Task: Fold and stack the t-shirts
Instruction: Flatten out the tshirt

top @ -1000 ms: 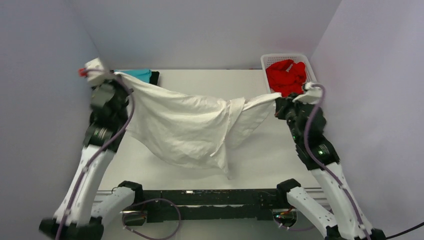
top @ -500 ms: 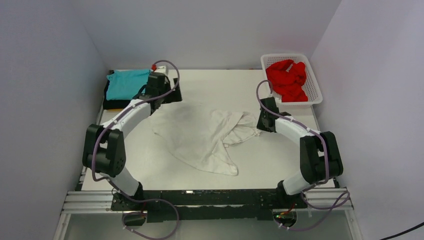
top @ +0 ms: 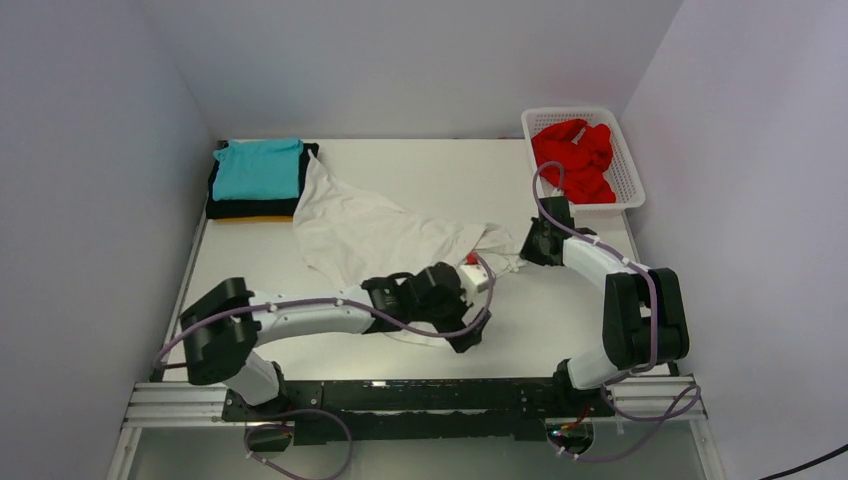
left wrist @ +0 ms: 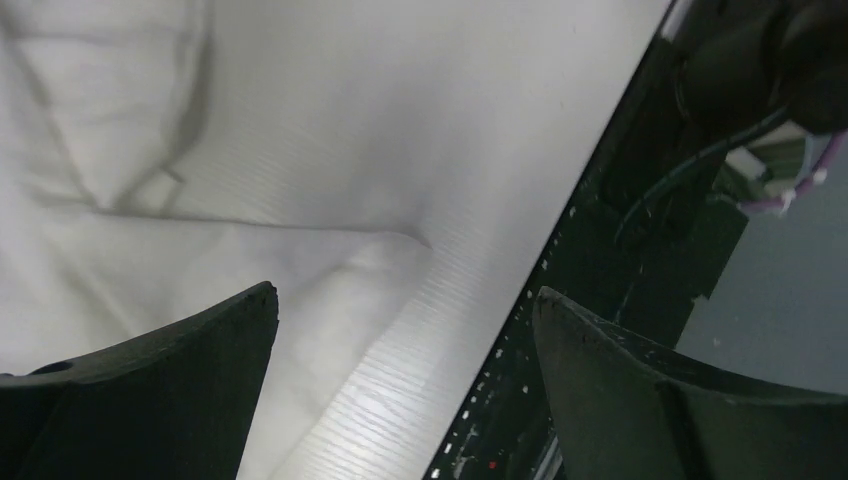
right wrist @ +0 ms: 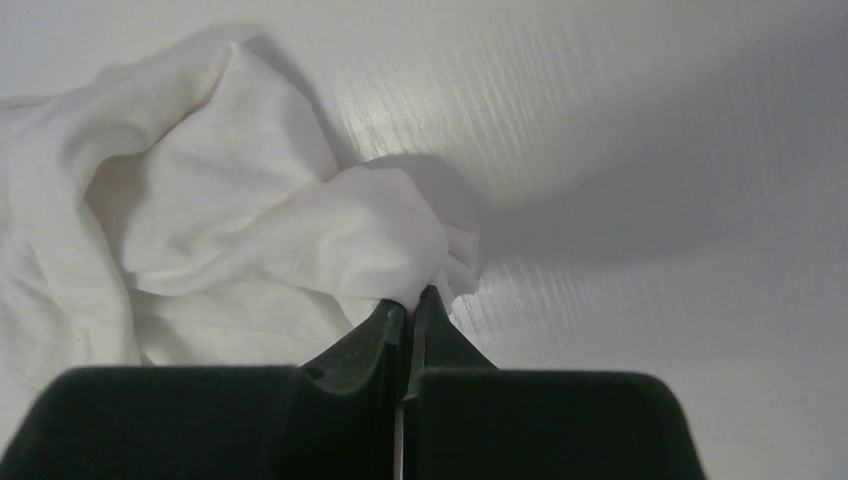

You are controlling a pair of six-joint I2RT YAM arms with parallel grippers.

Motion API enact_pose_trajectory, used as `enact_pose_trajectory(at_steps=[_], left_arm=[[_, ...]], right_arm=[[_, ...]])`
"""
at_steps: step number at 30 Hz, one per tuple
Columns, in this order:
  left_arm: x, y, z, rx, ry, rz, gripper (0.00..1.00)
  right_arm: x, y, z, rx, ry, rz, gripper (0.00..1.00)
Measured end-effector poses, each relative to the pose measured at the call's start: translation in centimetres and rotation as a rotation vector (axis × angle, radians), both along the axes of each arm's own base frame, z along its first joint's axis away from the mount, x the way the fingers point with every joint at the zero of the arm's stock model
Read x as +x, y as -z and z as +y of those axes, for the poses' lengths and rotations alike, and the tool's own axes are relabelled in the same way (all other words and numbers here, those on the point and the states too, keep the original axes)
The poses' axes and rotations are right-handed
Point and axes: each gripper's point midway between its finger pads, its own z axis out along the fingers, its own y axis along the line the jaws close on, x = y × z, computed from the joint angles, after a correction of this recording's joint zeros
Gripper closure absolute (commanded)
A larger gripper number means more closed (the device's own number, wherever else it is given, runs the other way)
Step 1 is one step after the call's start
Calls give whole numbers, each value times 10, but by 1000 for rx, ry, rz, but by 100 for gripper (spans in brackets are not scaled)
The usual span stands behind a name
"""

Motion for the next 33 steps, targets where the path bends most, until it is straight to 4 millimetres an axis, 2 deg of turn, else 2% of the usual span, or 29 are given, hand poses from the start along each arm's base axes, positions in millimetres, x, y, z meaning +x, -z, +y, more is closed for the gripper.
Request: enact_pose_trajectory(at_steps=[3, 7, 12, 15, 19, 24, 28, 30, 31, 32, 33], left_arm=[[-25, 29, -13, 79, 64, 39, 5], [-26, 65, -31, 191, 65, 89, 8], [-30, 97, -28, 326, 41, 138, 18], [-31, 101, -28, 362, 35, 140, 21], [-28, 105, -27, 411, 3, 121, 33], [-22, 111, -25, 503, -51, 56, 39], [-23, 112, -29, 548, -92, 29, 59], [-24, 113, -31, 550, -101, 22, 75], [-24, 113, -31, 549, -115, 13, 76], [-23, 113, -31, 548, -131, 7, 83], [-21, 113, -30, 552, -146, -4, 94]], right_arm=[[-2, 0, 4, 19, -13, 4, 100], [-4, -1, 5, 34, -19, 2, 100], [-3, -3, 2, 43, -10, -10, 100], [-3, -2, 2, 50, -13, -9, 100], [-4, -2, 3, 58, -17, -9, 100], [-5, -2, 0, 59, -9, -9, 100], [-5, -4, -3, 62, -3, -15, 100], [-5, -4, -4, 60, -1, -17, 100], [-5, -3, -5, 60, 0, -18, 100], [-5, -3, -5, 60, 1, -17, 100], [-5, -3, -6, 59, 1, -18, 100]])
